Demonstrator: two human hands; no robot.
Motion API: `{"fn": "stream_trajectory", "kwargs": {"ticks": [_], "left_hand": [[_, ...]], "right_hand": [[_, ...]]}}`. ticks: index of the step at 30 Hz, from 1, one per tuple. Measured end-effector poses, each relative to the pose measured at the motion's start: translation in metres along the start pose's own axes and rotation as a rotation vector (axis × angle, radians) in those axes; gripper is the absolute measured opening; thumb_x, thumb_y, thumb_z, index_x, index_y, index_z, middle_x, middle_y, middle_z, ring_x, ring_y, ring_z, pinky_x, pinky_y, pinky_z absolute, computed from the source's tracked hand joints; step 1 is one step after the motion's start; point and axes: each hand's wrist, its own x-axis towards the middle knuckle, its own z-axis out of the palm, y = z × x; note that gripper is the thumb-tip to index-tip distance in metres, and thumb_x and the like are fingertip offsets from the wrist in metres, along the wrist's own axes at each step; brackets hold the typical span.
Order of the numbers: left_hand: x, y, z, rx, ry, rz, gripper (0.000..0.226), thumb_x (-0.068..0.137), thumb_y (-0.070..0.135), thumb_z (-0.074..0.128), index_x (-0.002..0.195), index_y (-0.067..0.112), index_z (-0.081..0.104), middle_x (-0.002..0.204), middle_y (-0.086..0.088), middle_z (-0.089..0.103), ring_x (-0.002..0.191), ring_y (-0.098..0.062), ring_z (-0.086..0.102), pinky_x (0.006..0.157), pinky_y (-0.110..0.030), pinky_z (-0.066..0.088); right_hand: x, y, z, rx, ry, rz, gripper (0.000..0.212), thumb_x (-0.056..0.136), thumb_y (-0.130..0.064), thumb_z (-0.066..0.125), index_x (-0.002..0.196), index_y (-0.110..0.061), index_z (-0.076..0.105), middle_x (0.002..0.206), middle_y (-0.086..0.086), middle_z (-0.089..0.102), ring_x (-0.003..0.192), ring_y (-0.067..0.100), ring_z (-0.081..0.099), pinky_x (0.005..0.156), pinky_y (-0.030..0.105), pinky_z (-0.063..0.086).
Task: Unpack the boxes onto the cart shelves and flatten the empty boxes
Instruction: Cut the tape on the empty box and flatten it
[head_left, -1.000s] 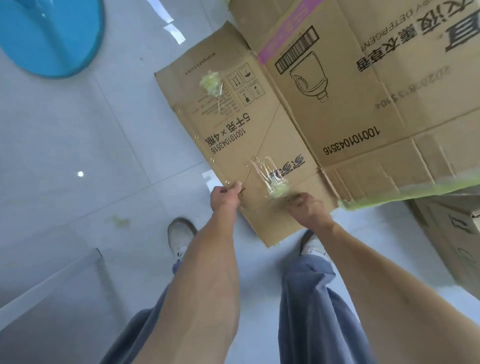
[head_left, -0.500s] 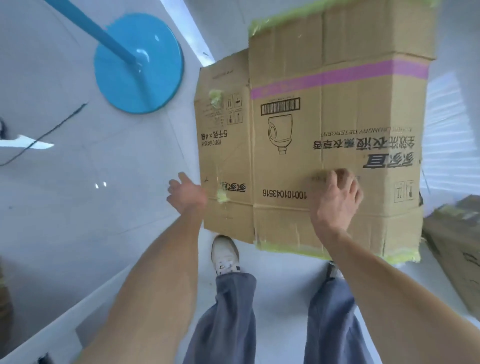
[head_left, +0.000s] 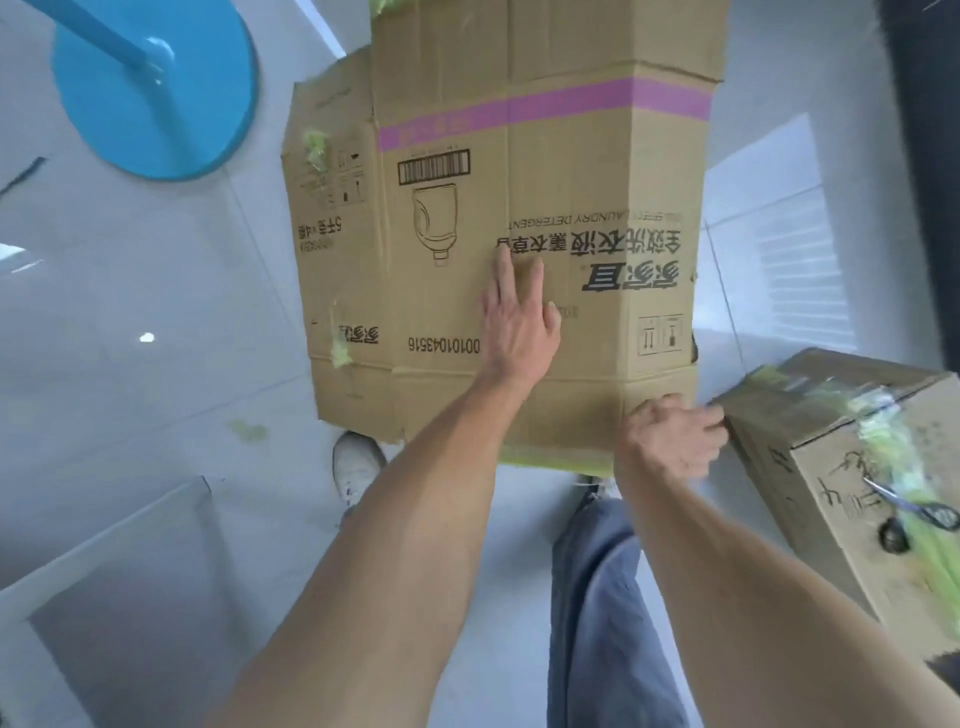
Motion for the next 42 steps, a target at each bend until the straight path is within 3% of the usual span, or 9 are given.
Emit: {"fn": "stream_trajectory", "kwargs": {"ticks": [4,9,15,19,25,28,31,33,42], "left_hand": [[-0.004,0.050,0.007,0.096,-0.025,0.072,0.058,0.097,0.027,0.046,0.153,0.019,0.032,0.165,-0.020,0.003,0.152,-0.033,0.008,0.123,-0.045,0.009],[0.016,0.129,0.022,0.220,-0.052,0.313,0.052,0.091,0.027,0.047,0.143,0.022,0.050,0.163,-0.013,0.019,0.151,-0.028,0.014,0.121,-0.043,0.008],[0.038,0.211,0.079,0.619,-0.403,0.493,0.038,0.089,0.026,0.047,0.125,0.021,0.059,0.138,-0.009,0.046,0.143,-0.029,0.024,0.114,-0.042,0.017],[0.043,0.203,0.088,0.839,-0.430,0.331,0.035,0.081,0.017,0.048,0.114,0.022,0.060,0.125,-0.009,0.051,0.125,-0.029,0.036,0.108,-0.043,0.021],[0.053,0.152,0.085,1.077,-0.439,0.149,0.018,0.086,0.031,0.052,0.102,0.025,0.060,0.127,-0.013,0.052,0.120,-0.034,0.042,0.104,-0.048,0.028],[0.053,0.132,0.090,1.092,-0.443,0.083,0.026,0.084,0.028,0.051,0.108,0.024,0.062,0.124,-0.012,0.055,0.116,-0.034,0.047,0.101,-0.051,0.028],[0.054,0.120,0.094,1.096,-0.426,0.032,0.034,0.083,0.025,0.051,0.115,0.023,0.063,0.125,-0.012,0.055,0.121,-0.038,0.047,0.106,-0.058,0.024],[0.055,0.116,0.093,1.139,-0.421,0.047,0.038,0.084,0.027,0.051,0.120,0.021,0.062,0.130,-0.014,0.054,0.122,-0.041,0.047,0.107,-0.060,0.024],[0.062,0.113,0.068,0.738,-0.323,-0.047,0.035,0.091,0.028,0.049,0.122,0.017,0.061,0.127,-0.015,0.055,0.110,-0.029,0.058,0.075,-0.034,0.045]], "right_hand": [[0.031,0.052,-0.002,0.190,-0.482,0.003,0.051,0.106,-0.030,0.019,0.143,-0.001,0.039,0.140,0.025,0.046,0.124,0.039,0.048,0.099,0.041,0.041],[0.060,0.049,0.009,0.143,-0.487,0.097,0.034,0.085,-0.035,0.052,0.105,-0.011,0.068,0.106,0.018,0.065,0.096,0.033,0.062,0.092,0.039,0.051],[0.089,0.079,0.009,0.303,-0.627,0.039,0.023,0.099,-0.031,0.040,0.092,-0.013,0.053,0.094,0.009,0.056,0.073,0.022,0.052,0.066,0.029,0.041],[0.095,0.091,0.022,0.498,-1.322,0.418,0.036,0.100,-0.021,0.045,0.065,-0.022,0.040,0.046,-0.005,0.036,0.036,0.010,0.028,0.042,0.019,0.023],[0.042,0.076,0.069,0.647,-1.663,0.384,0.017,0.094,-0.009,0.048,0.080,-0.018,0.051,0.070,0.004,0.050,0.057,0.015,0.047,0.052,0.024,0.038],[0.018,0.062,0.084,0.811,-1.779,0.350,0.024,0.100,-0.006,0.046,0.113,-0.015,0.064,0.099,0.011,0.071,0.085,0.028,0.067,0.075,0.038,0.057],[0.002,0.050,0.091,0.992,-1.786,0.548,0.044,0.091,0.006,0.036,0.122,-0.014,0.060,0.092,0.011,0.069,0.071,0.026,0.064,0.066,0.034,0.057],[-0.002,0.043,0.090,1.022,-1.817,0.633,0.034,0.087,0.007,0.031,0.095,-0.002,0.062,0.065,0.008,0.061,0.050,0.019,0.058,0.048,0.025,0.053],[-0.009,-0.022,0.082,1.323,-1.441,0.962,0.049,0.102,-0.039,0.038,0.062,-0.017,0.054,0.049,-0.002,0.049,0.039,0.015,0.045,0.043,0.021,0.045]]}}
